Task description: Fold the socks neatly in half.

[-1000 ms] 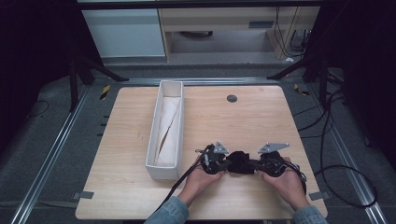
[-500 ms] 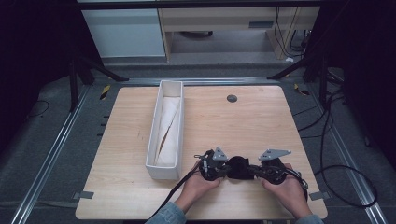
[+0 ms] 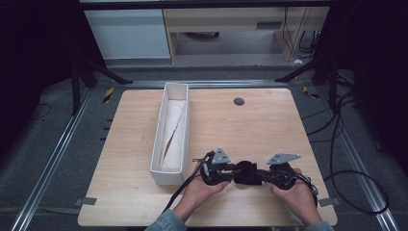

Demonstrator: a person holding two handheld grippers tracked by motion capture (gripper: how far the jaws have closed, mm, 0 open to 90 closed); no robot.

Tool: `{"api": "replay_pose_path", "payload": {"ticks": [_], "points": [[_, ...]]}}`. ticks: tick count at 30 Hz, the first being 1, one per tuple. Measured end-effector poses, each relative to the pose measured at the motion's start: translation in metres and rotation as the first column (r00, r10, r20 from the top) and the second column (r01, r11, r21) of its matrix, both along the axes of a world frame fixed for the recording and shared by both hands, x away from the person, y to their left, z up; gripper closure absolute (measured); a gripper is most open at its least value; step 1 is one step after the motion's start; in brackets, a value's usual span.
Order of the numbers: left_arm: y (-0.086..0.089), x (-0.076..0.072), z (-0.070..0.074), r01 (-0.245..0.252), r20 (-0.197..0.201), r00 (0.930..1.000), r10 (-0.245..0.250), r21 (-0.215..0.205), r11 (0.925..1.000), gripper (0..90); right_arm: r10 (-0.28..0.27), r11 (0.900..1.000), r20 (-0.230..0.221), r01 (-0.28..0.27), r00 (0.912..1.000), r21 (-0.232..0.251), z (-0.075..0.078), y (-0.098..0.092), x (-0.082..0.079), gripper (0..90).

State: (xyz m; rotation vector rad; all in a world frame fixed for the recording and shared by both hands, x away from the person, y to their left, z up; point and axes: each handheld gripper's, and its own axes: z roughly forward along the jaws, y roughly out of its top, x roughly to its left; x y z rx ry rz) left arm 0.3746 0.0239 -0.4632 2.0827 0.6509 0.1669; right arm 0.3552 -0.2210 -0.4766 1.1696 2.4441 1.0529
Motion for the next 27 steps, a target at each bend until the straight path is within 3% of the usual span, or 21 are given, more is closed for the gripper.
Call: {"api": "replay_pose_path", "payload": {"ticks": [5,14,19,23,27], "points": [[-0.004,0.0,0.008,0.019,0.015,0.9997,-0.019,-0.009,0.9998,58.0,0.003,1.0,-0.003,-0.003,1.0,-0.003,0.0,0.0,0.0,81.8],[-0.017,0.013,-0.002,0.046,-0.007,0.9989,-0.046,0.02,0.9987,57.3,0.009,1.0,-0.007,-0.009,0.9999,-0.004,0.001,0.0,0.001,81.8],[-0.024,0.017,-0.004,0.084,-0.03,0.9961,-0.083,0.027,0.9961,66.2,0.018,1.0,-0.013,-0.018,0.9998,-0.007,0.002,0.0,0.002,80.7],[-0.025,0.02,-0.005,0.063,-0.044,0.9972,-0.061,0.046,0.9969,77.7,0.007,1.0,0.0,-0.007,1.0,-0.007,0.005,-0.002,0.001,72.1],[-0.024,0.024,-0.008,0.045,-0.052,0.9978,-0.042,0.065,0.9969,80.7,-0.01,1.0,0.022,0.01,0.9997,0.005,0.011,-0.007,0.0,66.8]]}}
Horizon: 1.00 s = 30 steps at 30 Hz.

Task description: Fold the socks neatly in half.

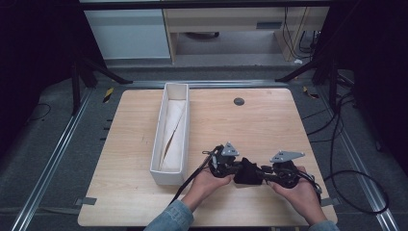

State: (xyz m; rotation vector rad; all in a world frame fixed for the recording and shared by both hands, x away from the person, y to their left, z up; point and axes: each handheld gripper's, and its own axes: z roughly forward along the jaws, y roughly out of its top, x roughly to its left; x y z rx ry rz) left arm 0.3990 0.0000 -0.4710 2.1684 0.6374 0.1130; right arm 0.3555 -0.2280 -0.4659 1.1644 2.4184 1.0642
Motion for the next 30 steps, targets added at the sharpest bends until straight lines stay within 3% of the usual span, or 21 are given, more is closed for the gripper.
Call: {"api": "replay_pose_path", "payload": {"ticks": [6,11,22,30], "points": [[-0.001,0.004,-0.005,-0.014,0.002,0.9999,0.014,0.017,0.9998,81.2,-0.008,1.0,0.002,0.008,1.0,0.009,0.0,-0.006,0.002,71.9],[-0.002,0.008,-0.011,-0.036,-0.006,0.9993,0.036,0.015,0.9992,82.2,-0.003,1.0,-0.008,0.003,1.0,-0.006,-0.006,-0.004,0.008,86.2],[-0.001,0.014,-0.018,-0.053,-0.035,0.998,0.052,-0.007,0.9986,83.8,-0.029,0.999,-0.046,0.027,0.9985,-0.039,-0.02,-0.002,0.02,87.5],[-0.001,0.018,-0.019,-0.067,-0.049,0.9966,0.066,-0.02,0.9975,84.0,-0.039,0.999,-0.052,0.038,0.9978,-0.031,-0.023,-0.002,0.023,86.9]]}}
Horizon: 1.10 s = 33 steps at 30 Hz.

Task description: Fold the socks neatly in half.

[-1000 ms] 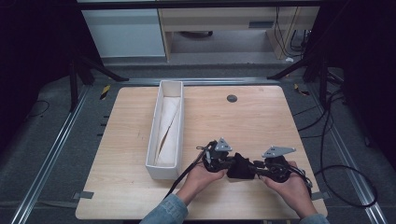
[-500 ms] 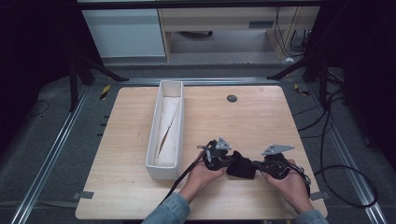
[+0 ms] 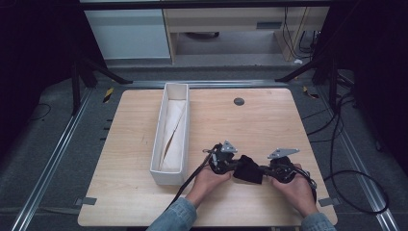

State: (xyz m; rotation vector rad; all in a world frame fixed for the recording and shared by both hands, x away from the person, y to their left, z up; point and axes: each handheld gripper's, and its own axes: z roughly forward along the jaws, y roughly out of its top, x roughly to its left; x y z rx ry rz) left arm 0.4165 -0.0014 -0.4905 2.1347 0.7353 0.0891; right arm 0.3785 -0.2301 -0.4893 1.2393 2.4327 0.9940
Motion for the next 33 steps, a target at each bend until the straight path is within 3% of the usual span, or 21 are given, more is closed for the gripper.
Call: {"api": "replay_pose_path", "payload": {"ticks": [9,16,19,21,26,33], "points": [[0.0,0.0,0.0,-0.008,0.009,0.9999,0.008,0.001,1.0,83.0,-0.012,1.0,0.011,0.012,0.9999,-0.008,0.001,0.0,0.005,84.9],[-0.001,-0.003,0.002,-0.01,0.034,0.9994,0.009,0.012,0.9999,79.2,-0.014,1.0,0.036,0.014,0.9993,-0.01,0.003,-0.003,0.002,77.8],[-0.001,-0.005,0.004,-0.022,0.068,0.9975,0.021,0.009,0.9997,73.4,-0.017,1.0,0.058,0.018,0.9982,-0.008,0.006,-0.004,0.0,71.9],[0.001,-0.008,0.008,-0.034,0.093,0.9951,0.033,0.007,0.9994,63.5,-0.027,1.0,0.076,0.027,0.9967,0.0,0.01,-0.006,-0.002,65.3],[0.006,-0.012,0.013,-0.043,0.124,0.9914,0.042,0.002,0.9991,56.5,-0.036,0.999,0.123,0.036,0.9918,-0.004,0.017,-0.009,-0.008,54.7],[0.017,-0.016,0.023,-0.056,0.131,0.9897,0.058,-0.022,0.9982,44.5,-0.037,0.999,0.155,0.037,0.9872,0.001,0.027,-0.009,-0.012,48.4]]}}
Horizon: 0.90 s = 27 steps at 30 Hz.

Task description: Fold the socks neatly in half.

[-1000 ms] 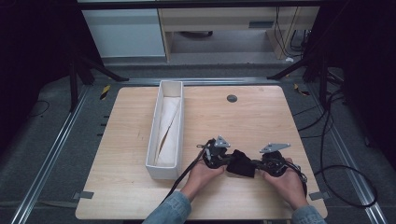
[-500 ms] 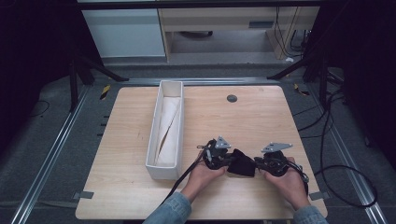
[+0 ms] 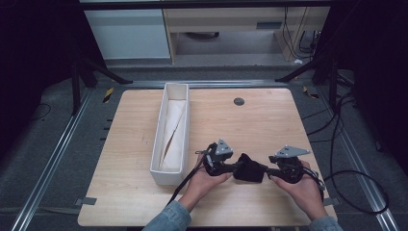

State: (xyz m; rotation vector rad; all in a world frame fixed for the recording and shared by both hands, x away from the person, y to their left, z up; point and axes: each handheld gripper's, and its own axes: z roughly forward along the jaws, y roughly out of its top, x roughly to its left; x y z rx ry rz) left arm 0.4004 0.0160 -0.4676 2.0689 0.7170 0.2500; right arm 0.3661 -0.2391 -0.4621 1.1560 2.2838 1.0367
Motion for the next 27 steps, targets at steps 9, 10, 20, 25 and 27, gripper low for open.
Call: {"api": "replay_pose_path", "payload": {"ticks": [9,10,20,25,27], "points": [[0.016,-0.015,0.018,0.042,0.027,0.9988,-0.042,-0.011,0.999,33.5,0.034,0.999,0.03,-0.034,0.999,0.0,0.008,0.01,-0.005,47.4],[0.016,-0.016,0.018,0.045,0.026,0.9987,-0.044,-0.007,0.999,32.1,0.036,0.999,0.031,-0.036,0.9989,0.003,0.008,0.011,-0.005,47.2],[0.028,-0.031,0.015,0.069,0.007,0.9976,-0.069,-0.009,0.9976,21.4,0.062,0.998,0.041,-0.062,0.9973,0.002,0.013,0.018,-0.01,38.6],[0.035,-0.04,0.012,0.084,-0.021,0.9961,-0.085,-0.04,0.9957,20.2,0.08,0.997,0.048,-0.08,0.9956,-0.012,0.014,0.024,-0.012,39.1],[0.038,-0.042,0.012,0.083,-0.021,0.9963,-0.084,-0.039,0.9958,20.2,0.088,0.996,0.05,-0.088,0.9948,-0.015,0.013,0.027,-0.012,40.6]]}}
